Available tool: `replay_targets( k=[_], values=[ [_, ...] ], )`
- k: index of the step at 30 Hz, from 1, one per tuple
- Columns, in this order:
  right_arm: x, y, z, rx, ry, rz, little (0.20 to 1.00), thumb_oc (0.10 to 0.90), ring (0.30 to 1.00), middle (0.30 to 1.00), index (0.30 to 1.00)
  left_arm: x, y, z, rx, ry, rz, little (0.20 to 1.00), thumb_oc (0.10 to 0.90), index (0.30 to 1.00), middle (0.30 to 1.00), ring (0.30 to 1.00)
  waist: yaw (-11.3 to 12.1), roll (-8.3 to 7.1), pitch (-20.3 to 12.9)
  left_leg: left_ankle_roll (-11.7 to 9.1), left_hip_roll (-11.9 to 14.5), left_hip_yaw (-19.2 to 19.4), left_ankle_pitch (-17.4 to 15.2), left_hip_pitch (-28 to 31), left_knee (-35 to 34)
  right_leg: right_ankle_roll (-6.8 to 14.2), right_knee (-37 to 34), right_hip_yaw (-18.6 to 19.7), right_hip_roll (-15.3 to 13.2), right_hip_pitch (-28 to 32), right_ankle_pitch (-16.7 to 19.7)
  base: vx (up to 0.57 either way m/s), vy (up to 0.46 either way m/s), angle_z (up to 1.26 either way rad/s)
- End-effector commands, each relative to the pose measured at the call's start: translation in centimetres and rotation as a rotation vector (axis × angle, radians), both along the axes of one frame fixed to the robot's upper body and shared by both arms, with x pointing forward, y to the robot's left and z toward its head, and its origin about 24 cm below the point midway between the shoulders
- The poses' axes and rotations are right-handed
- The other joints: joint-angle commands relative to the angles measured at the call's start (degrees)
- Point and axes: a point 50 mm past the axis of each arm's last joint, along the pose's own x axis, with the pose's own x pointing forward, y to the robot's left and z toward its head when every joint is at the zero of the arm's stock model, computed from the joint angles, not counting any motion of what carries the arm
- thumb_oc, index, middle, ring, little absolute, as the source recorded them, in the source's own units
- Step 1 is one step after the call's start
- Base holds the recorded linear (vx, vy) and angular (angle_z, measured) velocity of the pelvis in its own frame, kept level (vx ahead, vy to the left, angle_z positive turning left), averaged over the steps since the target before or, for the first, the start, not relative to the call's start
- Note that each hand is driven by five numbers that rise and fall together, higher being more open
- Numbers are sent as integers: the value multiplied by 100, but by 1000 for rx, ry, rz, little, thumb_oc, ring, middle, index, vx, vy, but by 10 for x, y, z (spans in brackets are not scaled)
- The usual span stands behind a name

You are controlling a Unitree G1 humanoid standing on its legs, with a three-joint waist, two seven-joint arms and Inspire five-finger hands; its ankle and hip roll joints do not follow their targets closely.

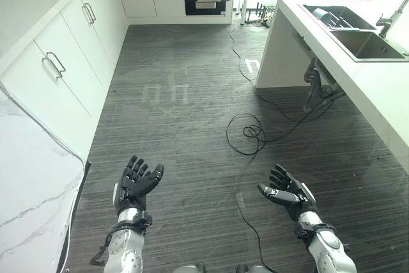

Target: Place the dishes in the dishwasher.

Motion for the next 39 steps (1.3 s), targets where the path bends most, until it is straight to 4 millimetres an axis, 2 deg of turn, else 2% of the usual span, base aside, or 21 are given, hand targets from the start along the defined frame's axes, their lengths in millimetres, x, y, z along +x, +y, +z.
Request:
replay_targets(
  k=[1,5,6,7,8,10,11,14,16,19,22,26,27,28,30,32,34,35,36,37,39],
  values=[
    [26,-6,55,-68,-300,33,900,800,900,900,900,18,17,44,113,-208,-17,900,800,900,900,900,-141,71,-303,-512,361,158,-473,126,158,266,181,-88,60,-21,-308,10,-88,-1],
    [31,-7,67,-84,-343,63,900,800,900,900,900,19,17,46,105,-217,-16,900,800,900,900,900,-101,25,-171,-593,355,259,-239,293,158,186,181,-76,85,21,-263,36,-103,-3],
    [31,-8,70,-87,-351,70,900,800,900,900,900,19,17,45,98,-220,-24,900,800,900,900,900,-76,-21,-104,-640,378,348,117,317,158,149,181,-71,75,53,-258,78,-170,-9],
    [31,-9,73,-100,-362,83,900,800,900,900,900,20,15,45,101,-222,-38,900,800,900,900,900,-22,-181,10,-691,353,451,721,358,158,79,181,-23,-6,88,-226,80,-193,-8],
    [31,-9,74,-103,-370,92,900,800,900,900,900,19,14,44,100,-223,-42,900,800,900,900,900,17,-284,105,-696,310,450,956,302,311,29,181,35,-53,110,-209,70,-182,-6],
    [31,-10,76,-115,-385,110,900,800,900,900,900,15,12,42,85,-221,-42,900,800,900,900,900,73,-323,268,-684,334,383,1031,-39,719,-17,181,130,7,154,-199,71,-65,-11],
    [33,-8,75,-116,-386,115,900,800,900,900,900,15,10,39,82,-212,-43,900,800,900,900,900,103,-303,316,-680,337,416,1059,-96,432,3,181,191,72,196,-222,129,45,2],
    [35,-6,78,-122,-391,137,900,800,900,900,900,7,8,34,89,-190,-40,900,800,900,900,900,124,-12,357,-770,690,418,784,-485,158,98,181,252,351,312,-340,173,167,2],
    [30,-9,79,-136,-395,154,900,800,900,900,900,-1,11,32,94,-177,-30,900,800,900,900,900,139,191,332,-968,1006,178,999,-1006,158,87,181,335,552,410,-441,221,194,-9],
    [23,-15,79,-141,-397,176,900,800,900,900,900,-11,18,28,80,-171,0,900,800,900,900,900,155,296,348,-1068,1112,-21,1114,-1407,158,27,181,499,670,587,-610,269,212,-20],
    [23,-13,80,-132,-402,187,900,800,900,900,900,-9,18,28,94,-176,13,900,800,900,900,900,130,339,326,-1019,1118,81,1009,-1363,158,72,181,479,530,729,-674,302,293,-34],
    [25,-9,85,-103,-418,179,900,800,900,900,900,2,22,42,130,-205,-8,900,800,900,900,900,192,216,132,-716,796,204,479,-1113,158,341,181,452,144,1125,-806,288,305,-20],
    [29,-3,90,-101,-443,158,900,800,900,900,900,14,22,52,154,-232,-51,900,800,900,900,900,271,144,-31,-527,668,141,336,-1131,158,482,181,335,-50,1232,-780,359,402,19],
    [33,0,96,-85,-467,122,900,800,900,900,900,22,19,58,153,-253,-97,900,800,900,900,900,294,20,-107,-342,398,55,201,-1049,158,710,181,95,-321,1405,-264,344,397,37],
    [35,3,100,-56,-485,108,900,800,900,900,900,26,14,61,158,-268,-131,900,800,900,900,900,222,33,-142,-232,243,-108,150,-967,158,862,181,-6,-387,1355,693,242,286,43],
    [34,6,101,-53,-497,101,900,800,900,900,900,29,8,64,169,-281,-174,900,800,900,900,900,134,112,-111,-133,133,-219,37,-822,158,903,1102,-70,-434,987,1274,189,262,37],
    [35,9,100,-52,-501,120,900,800,900,900,900,31,3,66,193,-288,-187,900,800,900,900,900,64,150,-62,-138,175,-107,-45,-656,158,829,1615,-162,-413,420,1256,128,181,32],
    [36,9,100,-51,-499,126,900,800,900,900,900,32,2,67,204,-287,-192,900,800,900,900,900,45,148,-46,-158,191,-76,-44,-619,158,765,1478,-214,-296,310,1100,203,73,7],
    [36,4,102,-54,-498,132,900,800,900,900,900,33,1,70,204,-294,-204,900,800,900,900,900,0,63,10,-208,131,-56,-41,-537,158,703,844,-318,62,275,781,179,-7,-11],
    [35,1,103,-56,-500,135,900,800,900,900,900,34,1,72,204,-299,-209,900,800,900,900,900,-27,62,26,-236,129,-80,-20,-519,158,649,518,-416,184,217,809,192,-53,-3],
    [30,-8,104,-58,-511,136,900,800,900,900,900,36,1,77,235,-309,-222,900,800,900,900,900,-75,-77,168,-285,10,-90,-128,-334,158,603,181,-638,94,-225,756,195,-117,6]
  ],
)
